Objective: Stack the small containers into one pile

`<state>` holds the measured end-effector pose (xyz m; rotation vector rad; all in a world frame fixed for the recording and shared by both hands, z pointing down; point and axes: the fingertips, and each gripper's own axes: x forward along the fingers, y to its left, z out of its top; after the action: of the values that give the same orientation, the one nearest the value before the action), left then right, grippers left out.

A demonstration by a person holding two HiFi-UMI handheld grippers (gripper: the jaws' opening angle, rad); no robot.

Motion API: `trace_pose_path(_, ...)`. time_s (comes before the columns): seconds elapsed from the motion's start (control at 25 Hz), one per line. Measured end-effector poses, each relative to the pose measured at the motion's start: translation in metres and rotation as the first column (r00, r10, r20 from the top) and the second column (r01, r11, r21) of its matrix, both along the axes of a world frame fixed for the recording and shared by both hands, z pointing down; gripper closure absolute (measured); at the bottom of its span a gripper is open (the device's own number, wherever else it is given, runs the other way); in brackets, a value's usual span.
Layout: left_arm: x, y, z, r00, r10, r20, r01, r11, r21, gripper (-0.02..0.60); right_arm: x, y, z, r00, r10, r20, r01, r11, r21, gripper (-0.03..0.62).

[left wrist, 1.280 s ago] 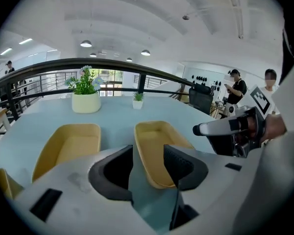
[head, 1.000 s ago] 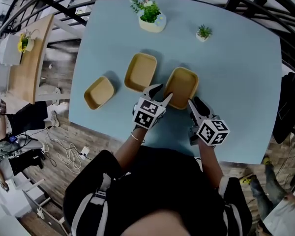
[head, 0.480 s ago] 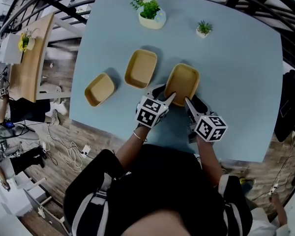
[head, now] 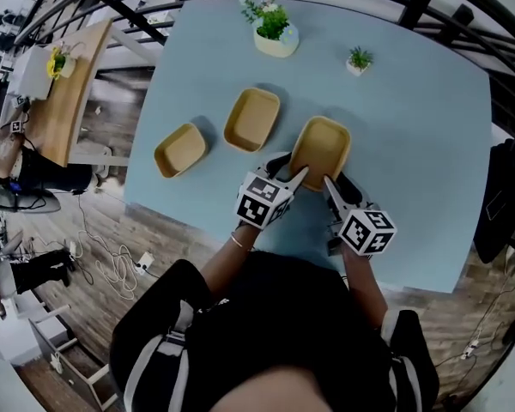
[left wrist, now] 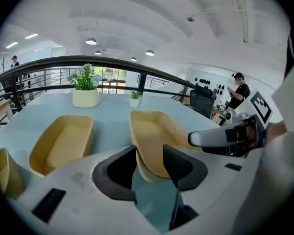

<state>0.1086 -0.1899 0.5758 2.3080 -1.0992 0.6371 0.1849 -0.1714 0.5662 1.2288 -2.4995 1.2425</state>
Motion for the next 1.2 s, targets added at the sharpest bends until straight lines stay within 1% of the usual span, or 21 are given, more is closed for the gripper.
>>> trace_pose_path(0.32,-0.008,0.015,-0.022,1.000,-0.013,0.015,0.012,0.999,0.044,0.414,-0.007,0.011,-0.019,0.999,-0.041,0.029,0.039,0.998,0.042,0.425)
trace_pose_path(0.52,-0.026,0.019,-0.025,1.000,-0.001,0.002,0.001,0.999,0.052,0.414,-0.025,0.014,-0.024,0.999,-0.030,0.029,0.028,0.999,0.046,0.425)
trace_pose_path(0.8,-0.071,0.009,-0.034,1.000,0.016,-0.012,-0.015,0.998,0.065,0.414,-0.071,0.007,-0.031,1.000,-0.018,0.016,0.017,0.999,0.052,0.425)
trace_pose_path(1.2,-0.139,-0.012,-0.047,1.000,0.011,-0.020,-0.009,0.996,0.084,0.414,-0.138,-0.013,-0.043,0.999,-0.028,0.018,0.027,0.997,0.071,0.425)
